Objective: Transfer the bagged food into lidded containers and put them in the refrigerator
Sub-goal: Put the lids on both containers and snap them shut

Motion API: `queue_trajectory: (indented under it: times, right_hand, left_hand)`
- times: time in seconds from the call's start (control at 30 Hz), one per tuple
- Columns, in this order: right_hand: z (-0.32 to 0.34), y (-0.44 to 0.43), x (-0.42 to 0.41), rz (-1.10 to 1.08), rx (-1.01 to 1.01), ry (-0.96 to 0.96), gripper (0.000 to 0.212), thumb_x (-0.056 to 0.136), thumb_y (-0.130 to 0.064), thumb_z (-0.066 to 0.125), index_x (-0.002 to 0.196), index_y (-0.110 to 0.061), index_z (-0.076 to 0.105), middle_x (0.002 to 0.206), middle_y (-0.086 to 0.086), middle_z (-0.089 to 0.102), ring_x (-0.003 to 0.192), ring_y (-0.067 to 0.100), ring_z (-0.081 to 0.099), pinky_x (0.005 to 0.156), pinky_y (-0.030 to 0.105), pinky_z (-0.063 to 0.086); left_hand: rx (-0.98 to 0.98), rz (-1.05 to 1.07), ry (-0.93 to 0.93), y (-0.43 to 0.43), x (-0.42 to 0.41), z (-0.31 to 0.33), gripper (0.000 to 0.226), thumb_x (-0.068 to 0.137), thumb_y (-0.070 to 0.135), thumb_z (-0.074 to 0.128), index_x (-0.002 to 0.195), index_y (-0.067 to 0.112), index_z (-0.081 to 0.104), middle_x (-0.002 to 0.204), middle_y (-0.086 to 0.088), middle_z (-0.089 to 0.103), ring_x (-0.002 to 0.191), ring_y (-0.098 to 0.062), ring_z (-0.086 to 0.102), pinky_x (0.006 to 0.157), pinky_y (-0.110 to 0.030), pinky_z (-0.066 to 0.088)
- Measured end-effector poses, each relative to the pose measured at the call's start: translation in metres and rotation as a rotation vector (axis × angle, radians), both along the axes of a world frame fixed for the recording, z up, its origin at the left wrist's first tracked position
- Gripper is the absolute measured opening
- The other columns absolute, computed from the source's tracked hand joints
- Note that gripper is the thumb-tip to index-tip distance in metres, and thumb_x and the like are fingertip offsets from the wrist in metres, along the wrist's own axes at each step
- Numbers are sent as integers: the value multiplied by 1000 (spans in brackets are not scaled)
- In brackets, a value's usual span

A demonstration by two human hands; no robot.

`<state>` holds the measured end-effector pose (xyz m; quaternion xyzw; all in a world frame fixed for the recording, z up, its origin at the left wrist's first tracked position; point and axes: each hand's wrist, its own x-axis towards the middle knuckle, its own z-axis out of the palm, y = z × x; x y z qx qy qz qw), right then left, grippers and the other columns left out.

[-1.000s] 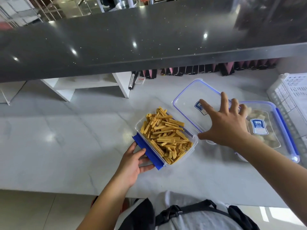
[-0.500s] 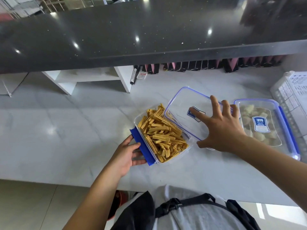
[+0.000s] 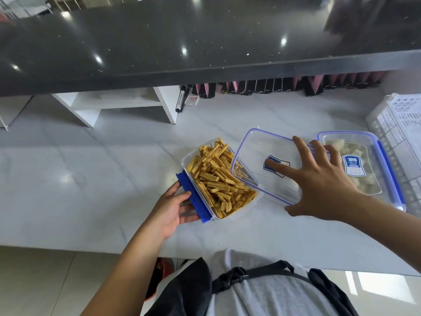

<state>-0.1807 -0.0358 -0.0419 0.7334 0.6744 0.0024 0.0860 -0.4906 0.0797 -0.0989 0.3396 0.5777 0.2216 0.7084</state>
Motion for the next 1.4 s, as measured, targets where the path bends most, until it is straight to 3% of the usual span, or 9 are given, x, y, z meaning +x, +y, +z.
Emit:
queue_trajectory:
  times: [0.2, 0.5, 0.77, 0.87, 1.07, 1.27, 1.4]
  right_hand:
    - [11, 12, 1, -51, 80, 95, 114, 42, -78, 59, 148, -55, 24, 160, 22, 12, 138, 51, 23, 112, 63, 20]
    - [-4, 17, -16, 90, -109, 81, 117, 52, -84, 60, 149, -58, -1, 161, 15, -8, 144, 46, 8, 117, 62, 13]
    - [4, 3, -4, 78, -122, 94, 114, 45, -86, 53, 149, -59, 12, 161, 14, 4, 140, 43, 17, 116, 59, 16]
    - [15, 10, -6, -39, -112, 258, 115, 43, -90, 48, 147, -64, 6, 162, 10, 2, 143, 37, 14, 119, 54, 13]
    - [14, 43, -37, -272, -147, 685, 99, 60, -79, 71, 145, -65, 20, 163, 9, 15, 145, 39, 20, 115, 57, 17]
    - [2, 52, -85, -248, -127, 493, 106, 54, -88, 58, 146, -60, 15, 161, 12, 14, 139, 42, 26, 112, 55, 24]
    - [-15, 19, -113, -163, -93, 384, 111, 49, -86, 54, 147, -55, 13, 162, 18, 6, 139, 46, 22, 109, 56, 20]
  left_hand:
    - [3, -2, 0, -1, 0, 0, 48, 100, 7, 53, 142, 30, 49, 101, -15, 76, 85, -31, 76, 61, -42, 61]
    - [-10, 9, -20, -1, -1, 1, 48, 100, 7, 53, 141, 30, 50, 103, -15, 76, 86, -32, 76, 61, -42, 61]
    - [0, 9, -9, -3, -1, 1, 46, 100, 9, 54, 141, 31, 50, 105, -14, 75, 87, -31, 76, 62, -41, 61]
    - [4, 14, -9, -4, 0, 2, 45, 101, 11, 54, 140, 32, 51, 108, -14, 74, 90, -32, 75, 63, -42, 61]
    - [-9, 48, -68, -18, 12, 1, 37, 101, 7, 50, 123, 36, 58, 103, -16, 76, 88, -33, 75, 62, -43, 61]
    - [-18, 76, -129, -29, 19, -4, 38, 103, 7, 47, 126, 36, 56, 106, -16, 75, 95, -36, 74, 68, -46, 62]
    - [-19, 75, -135, -27, 19, -5, 41, 102, 7, 47, 133, 32, 55, 111, -18, 73, 96, -37, 73, 69, -46, 61]
